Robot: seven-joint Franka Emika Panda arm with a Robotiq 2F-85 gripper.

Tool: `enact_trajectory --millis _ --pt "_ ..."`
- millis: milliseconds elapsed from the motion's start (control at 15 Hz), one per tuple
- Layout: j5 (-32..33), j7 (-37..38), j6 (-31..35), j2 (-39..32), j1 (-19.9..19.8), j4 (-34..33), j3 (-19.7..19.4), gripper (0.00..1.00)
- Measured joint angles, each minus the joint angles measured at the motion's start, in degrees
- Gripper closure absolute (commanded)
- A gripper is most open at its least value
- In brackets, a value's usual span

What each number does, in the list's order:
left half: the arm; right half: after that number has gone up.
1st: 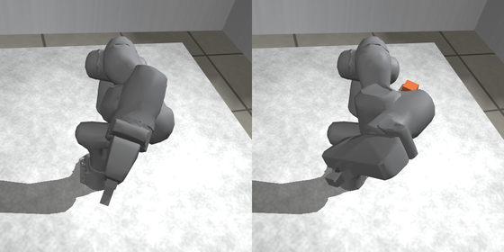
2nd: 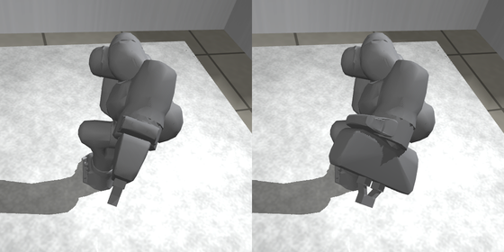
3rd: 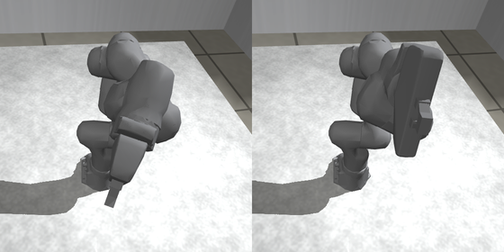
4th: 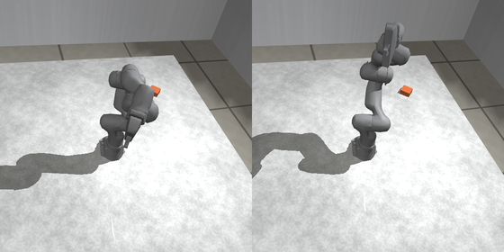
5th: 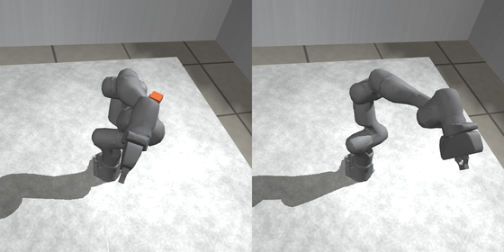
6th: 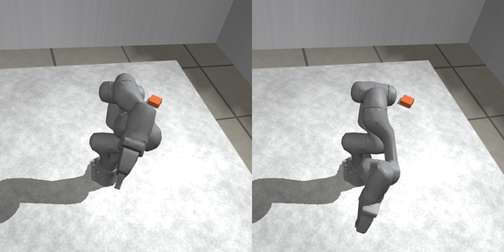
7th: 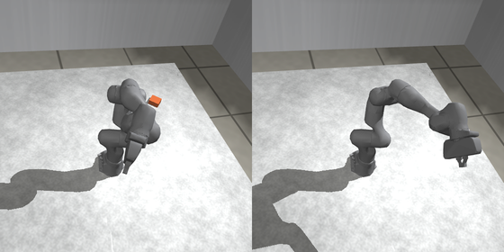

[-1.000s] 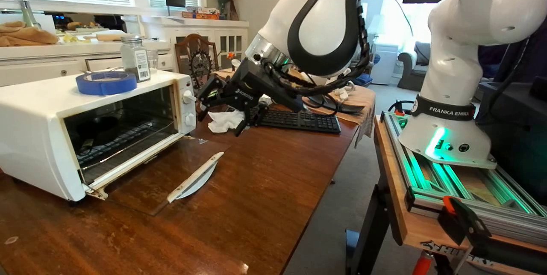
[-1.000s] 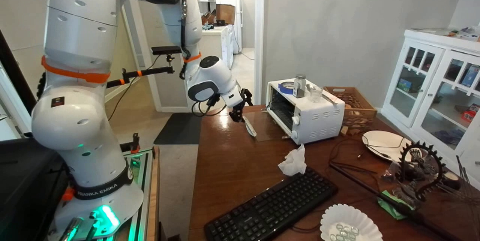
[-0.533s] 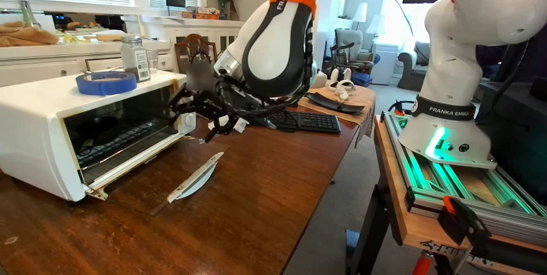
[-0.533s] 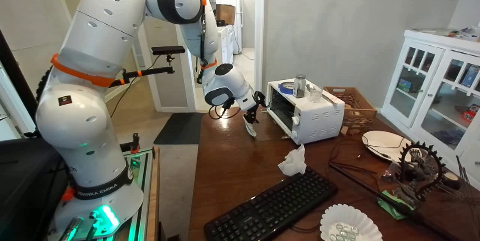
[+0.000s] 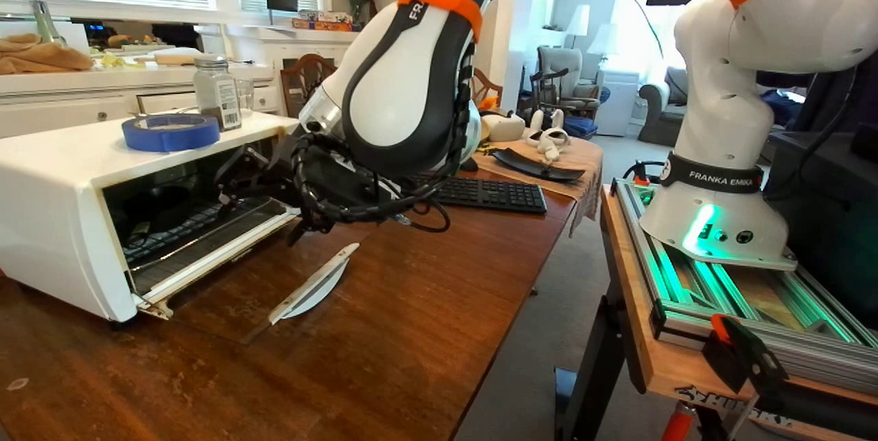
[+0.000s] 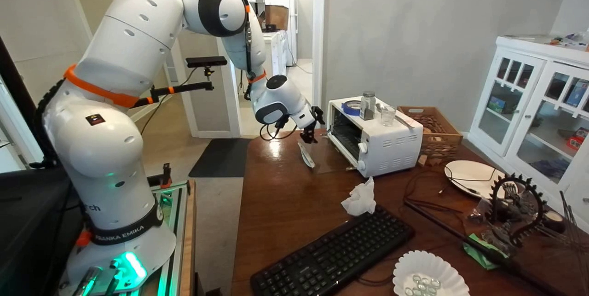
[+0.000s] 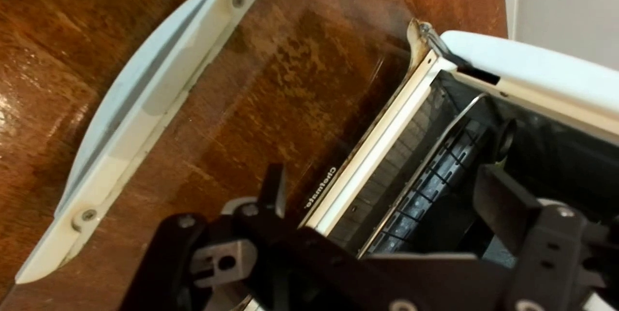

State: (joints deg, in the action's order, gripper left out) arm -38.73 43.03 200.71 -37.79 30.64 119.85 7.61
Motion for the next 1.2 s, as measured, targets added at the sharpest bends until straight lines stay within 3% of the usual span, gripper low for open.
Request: enact_trajectory --millis 267,733,1200 --pt "0.0 -0.4 3.4 -0.4 -1.2 0.1 2.0 0.0" --pt "0.0 1.1 23.3 -6.6 -2.6 0.5 9.1 0.0" --pt "3.0 1.5 25.0 -11.6 -7.4 -4.2 11.0 0.0"
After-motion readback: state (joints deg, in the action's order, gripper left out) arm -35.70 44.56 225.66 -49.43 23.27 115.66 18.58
